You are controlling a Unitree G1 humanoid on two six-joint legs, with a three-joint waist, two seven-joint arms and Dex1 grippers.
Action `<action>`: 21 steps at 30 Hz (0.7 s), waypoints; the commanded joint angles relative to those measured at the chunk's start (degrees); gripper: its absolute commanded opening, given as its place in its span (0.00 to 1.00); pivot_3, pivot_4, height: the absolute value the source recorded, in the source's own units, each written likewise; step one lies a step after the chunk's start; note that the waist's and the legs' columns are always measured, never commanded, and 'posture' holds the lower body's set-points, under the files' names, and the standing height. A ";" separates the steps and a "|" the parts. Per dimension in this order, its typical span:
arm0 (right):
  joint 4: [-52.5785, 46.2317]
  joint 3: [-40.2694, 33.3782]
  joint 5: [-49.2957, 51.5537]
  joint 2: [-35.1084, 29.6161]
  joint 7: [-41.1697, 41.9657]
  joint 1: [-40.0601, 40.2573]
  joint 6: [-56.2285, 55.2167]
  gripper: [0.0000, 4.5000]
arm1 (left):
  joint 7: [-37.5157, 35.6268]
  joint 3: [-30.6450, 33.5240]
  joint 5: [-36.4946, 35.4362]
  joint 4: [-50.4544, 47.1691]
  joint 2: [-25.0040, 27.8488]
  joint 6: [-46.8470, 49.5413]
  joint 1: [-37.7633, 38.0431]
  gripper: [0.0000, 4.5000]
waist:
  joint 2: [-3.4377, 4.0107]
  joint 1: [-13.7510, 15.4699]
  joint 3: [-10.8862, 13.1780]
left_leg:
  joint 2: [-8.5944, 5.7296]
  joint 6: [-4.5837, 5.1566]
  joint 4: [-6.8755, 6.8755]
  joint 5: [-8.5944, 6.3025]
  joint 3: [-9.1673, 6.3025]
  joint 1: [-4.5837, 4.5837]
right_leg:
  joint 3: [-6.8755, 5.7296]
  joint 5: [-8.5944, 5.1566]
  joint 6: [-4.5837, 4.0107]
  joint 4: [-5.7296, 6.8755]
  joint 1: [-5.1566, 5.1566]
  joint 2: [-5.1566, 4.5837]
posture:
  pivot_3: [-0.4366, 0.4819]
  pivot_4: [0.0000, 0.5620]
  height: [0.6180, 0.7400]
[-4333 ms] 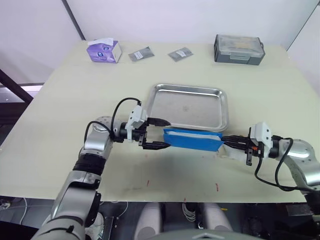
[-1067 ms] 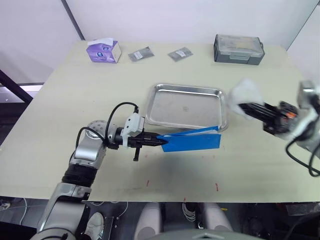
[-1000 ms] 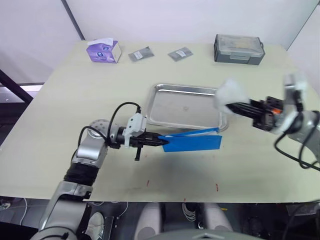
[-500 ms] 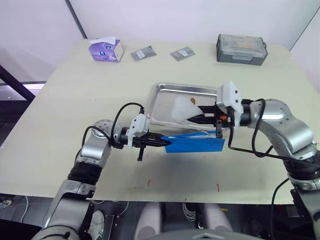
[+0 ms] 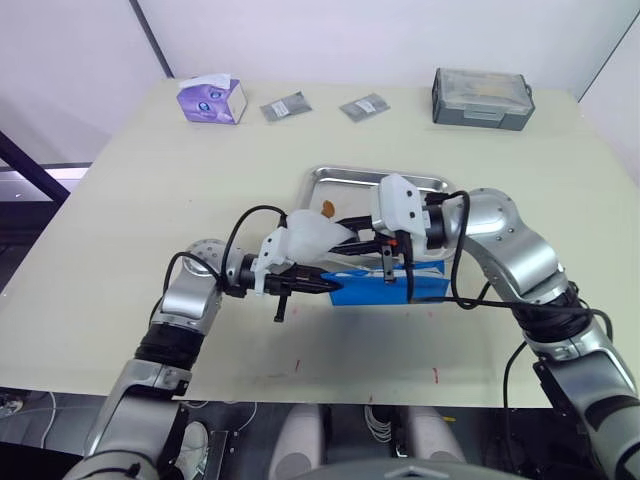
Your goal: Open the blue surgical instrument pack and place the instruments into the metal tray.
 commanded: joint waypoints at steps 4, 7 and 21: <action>-4.27 -2.59 1.22 -2.47 5.55 1.70 -7.18 0.00 | 0.43 -0.70 1.24 0.93 -0.24 0.19 0.05 0.00 | 0.00 0.12 0.00 | 0.00 0.00 0.00 0.00 0.00 0.00 | 0.00 0.00 0.00 -0.01 0.00 0.00 | 0.48 0.27 1.00; -4.70 -1.34 -1.53 -6.86 11.05 4.52 -14.99 0.00 | 0.07 -0.93 1.37 0.93 -0.14 0.00 0.20 0.00 | 0.00 0.06 0.00 | -0.01 0.01 0.00 0.00 0.01 0.00 | 0.00 0.00 0.00 -0.02 0.01 -0.01 | 0.48 0.27 1.00; -5.49 -4.44 -3.33 -7.42 8.85 8.75 -26.14 0.84 | -0.92 -1.15 1.79 2.37 -0.30 -0.59 -0.50 0.00 | 0.01 -0.04 0.00 | 0.00 0.00 0.00 0.00 0.02 0.09 | 0.04 0.00 -0.01 0.03 0.02 0.01 | 0.48 0.27 1.00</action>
